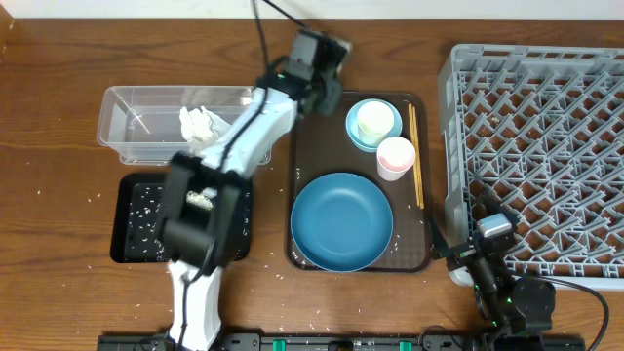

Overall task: Sort waste into correct bins and load items into the dishwasher rack
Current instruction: 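Carry the wrapper into the clear plastic bin and release it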

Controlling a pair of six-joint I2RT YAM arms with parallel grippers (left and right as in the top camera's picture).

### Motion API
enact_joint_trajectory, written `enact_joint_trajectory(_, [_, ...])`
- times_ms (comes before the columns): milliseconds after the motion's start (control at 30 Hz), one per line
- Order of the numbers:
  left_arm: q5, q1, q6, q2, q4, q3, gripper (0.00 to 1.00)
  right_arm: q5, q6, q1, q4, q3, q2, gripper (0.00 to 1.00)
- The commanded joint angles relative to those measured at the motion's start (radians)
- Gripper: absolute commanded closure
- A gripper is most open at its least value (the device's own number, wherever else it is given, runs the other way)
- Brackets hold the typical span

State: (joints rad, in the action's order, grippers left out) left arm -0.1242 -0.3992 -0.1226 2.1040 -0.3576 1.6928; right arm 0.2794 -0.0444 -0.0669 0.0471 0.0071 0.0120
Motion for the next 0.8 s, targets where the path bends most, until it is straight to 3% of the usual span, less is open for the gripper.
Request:
enact_joint_trajectory(0, [0.006,0.039,0.189,-0.151,-0.035,0.005,0.94,-0.002,0.002,-0.026,0.004,-0.002,-0.005,0.01])
enact_joint_trajectory(100, [0.060,0.088,0.368,-0.237,-0.106,0.005,0.94,-0.002,0.002,-0.026,0.004,-0.002,-0.005,0.01])
enact_joint_trajectory(233, [0.179,0.176,0.723,-0.308,-0.237,0.005,0.94,-0.002,0.002,-0.026,0.004,-0.002,-0.005,0.01])
enact_joint_trajectory(433, [0.203,0.325,1.228,-0.322,-0.462,0.000,0.94,-0.002,0.002,-0.026,0.004,-0.002,-0.005,0.01])
enact_joint_trajectory(533, [0.236,0.385,1.401,-0.321,-0.526,-0.027,0.94,-0.002,0.002,-0.026,0.004,-0.002,-0.005,0.01])
enact_joint_trajectory(767, [0.241,0.450,1.468,-0.320,-0.532,-0.076,0.93,-0.002,0.002,-0.026,0.004,-0.002,-0.005,0.01])
